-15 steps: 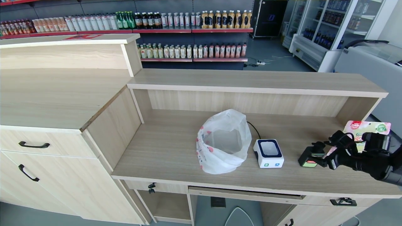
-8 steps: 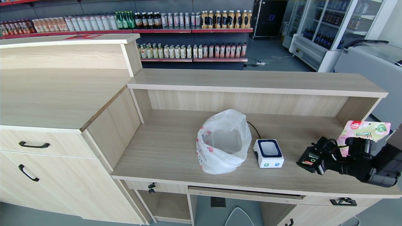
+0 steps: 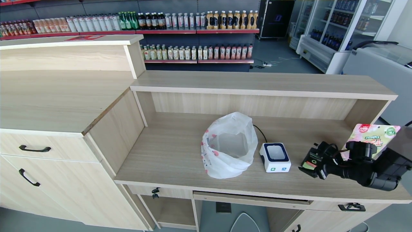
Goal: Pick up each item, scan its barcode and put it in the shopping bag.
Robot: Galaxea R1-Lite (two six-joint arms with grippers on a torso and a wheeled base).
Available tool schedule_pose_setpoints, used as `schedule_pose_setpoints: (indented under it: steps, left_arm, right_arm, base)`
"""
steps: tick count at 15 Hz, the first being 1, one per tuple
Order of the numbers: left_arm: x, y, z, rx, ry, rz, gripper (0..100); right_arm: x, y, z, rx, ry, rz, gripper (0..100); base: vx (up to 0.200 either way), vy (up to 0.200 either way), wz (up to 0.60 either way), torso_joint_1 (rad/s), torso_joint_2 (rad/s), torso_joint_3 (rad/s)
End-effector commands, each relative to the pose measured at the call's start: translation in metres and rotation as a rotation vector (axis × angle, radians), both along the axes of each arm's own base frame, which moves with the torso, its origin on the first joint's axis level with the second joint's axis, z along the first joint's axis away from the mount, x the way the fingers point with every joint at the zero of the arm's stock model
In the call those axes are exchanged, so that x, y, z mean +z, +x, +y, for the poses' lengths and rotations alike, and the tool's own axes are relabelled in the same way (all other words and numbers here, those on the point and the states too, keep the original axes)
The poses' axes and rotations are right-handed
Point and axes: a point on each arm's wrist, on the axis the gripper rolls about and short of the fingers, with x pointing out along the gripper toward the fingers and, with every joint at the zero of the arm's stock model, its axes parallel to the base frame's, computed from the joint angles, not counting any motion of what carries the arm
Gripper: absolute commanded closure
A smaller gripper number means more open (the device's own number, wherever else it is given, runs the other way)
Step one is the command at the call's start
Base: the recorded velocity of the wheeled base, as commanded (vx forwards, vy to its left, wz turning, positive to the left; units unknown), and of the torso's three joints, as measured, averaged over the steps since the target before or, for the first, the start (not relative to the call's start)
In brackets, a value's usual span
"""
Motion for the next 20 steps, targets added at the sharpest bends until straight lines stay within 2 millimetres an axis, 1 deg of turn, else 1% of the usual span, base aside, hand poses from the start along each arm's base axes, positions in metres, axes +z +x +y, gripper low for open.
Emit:
schedule_pose_setpoints:
  steps: [1, 3, 6, 8, 9, 10, 11, 13, 14, 15, 17, 18, 20]
  left_arm:
    - [0.000, 0.000, 0.000, 0.000, -0.001, 0.000, 0]
    - [0.000, 0.000, 0.000, 0.000, -0.001, 0.000, 0]
    - [0.000, 0.000, 0.000, 0.000, -0.001, 0.000, 0]
    - [0.000, 0.000, 0.000, 0.000, -0.001, 0.000, 0]
    - [0.000, 0.000, 0.000, 0.000, -0.001, 0.000, 0]
    - [0.000, 0.000, 0.000, 0.000, -0.001, 0.000, 0]
    - [0.000, 0.000, 0.000, 0.000, -0.001, 0.000, 0]
    - [0.000, 0.000, 0.000, 0.000, -0.001, 0.000, 0]
    - [0.000, 0.000, 0.000, 0.000, -0.001, 0.000, 0]
    - [0.000, 0.000, 0.000, 0.000, -0.001, 0.000, 0]
    - [0.000, 0.000, 0.000, 0.000, -0.001, 0.000, 0]
    - [0.000, 0.000, 0.000, 0.000, -0.001, 0.000, 0]
    - [0.000, 0.000, 0.000, 0.000, -0.001, 0.000, 0]
  right_arm:
    - [-0.002, 0.000, 0.001, 0.001, 0.000, 0.005, 100]
    - [-0.003, 0.001, 0.002, 0.002, 0.000, 0.006, 100]
    - [0.001, 0.003, 0.004, -0.015, -0.021, -0.006, 100]
    - [0.015, 0.003, 0.004, -0.021, -0.060, -0.042, 100]
    - [0.030, 0.001, 0.004, -0.003, -0.105, -0.088, 100]
    - [0.053, -0.008, 0.003, 0.012, -0.164, -0.140, 100]
    - [0.077, -0.023, -0.005, 0.007, -0.235, -0.190, 100]
    - [0.139, -0.077, -0.006, 0.017, -0.400, -0.304, 100]
    - [0.152, -0.091, -0.005, 0.016, -0.435, -0.330, 100]
    - [0.176, -0.122, -0.004, 0.024, -0.502, -0.402, 100]
    - [0.207, -0.143, 0.005, 0.063, -0.605, -0.530, 100]
    - [0.223, -0.154, 0.016, 0.092, -0.641, -0.601, 100]
    - [0.241, -0.172, 0.043, 0.199, -0.713, -0.739, 100]
  base:
    - [0.000, 0.000, 0.00, 0.000, 0.00, 0.000]
    - [0.000, 0.000, 0.00, 0.000, 0.00, 0.000]
    - [0.000, 0.000, 0.00, 0.000, 0.00, 0.000]
    - [0.000, 0.000, 0.00, 0.000, 0.00, 0.000]
    - [0.000, 0.000, 0.00, 0.000, 0.00, 0.000]
    - [0.000, 0.000, 0.00, 0.000, 0.00, 0.000]
    - [0.000, 0.000, 0.00, 0.000, 0.00, 0.000]
    - [0.000, 0.000, 0.00, 0.000, 0.00, 0.000]
    - [0.000, 0.000, 0.00, 0.000, 0.00, 0.000]
    - [0.000, 0.000, 0.00, 0.000, 0.00, 0.000]
    - [0.000, 0.000, 0.00, 0.000, 0.00, 0.000]
    - [0.000, 0.000, 0.00, 0.000, 0.00, 0.000]
    - [0.000, 0.000, 0.00, 0.000, 0.00, 0.000]
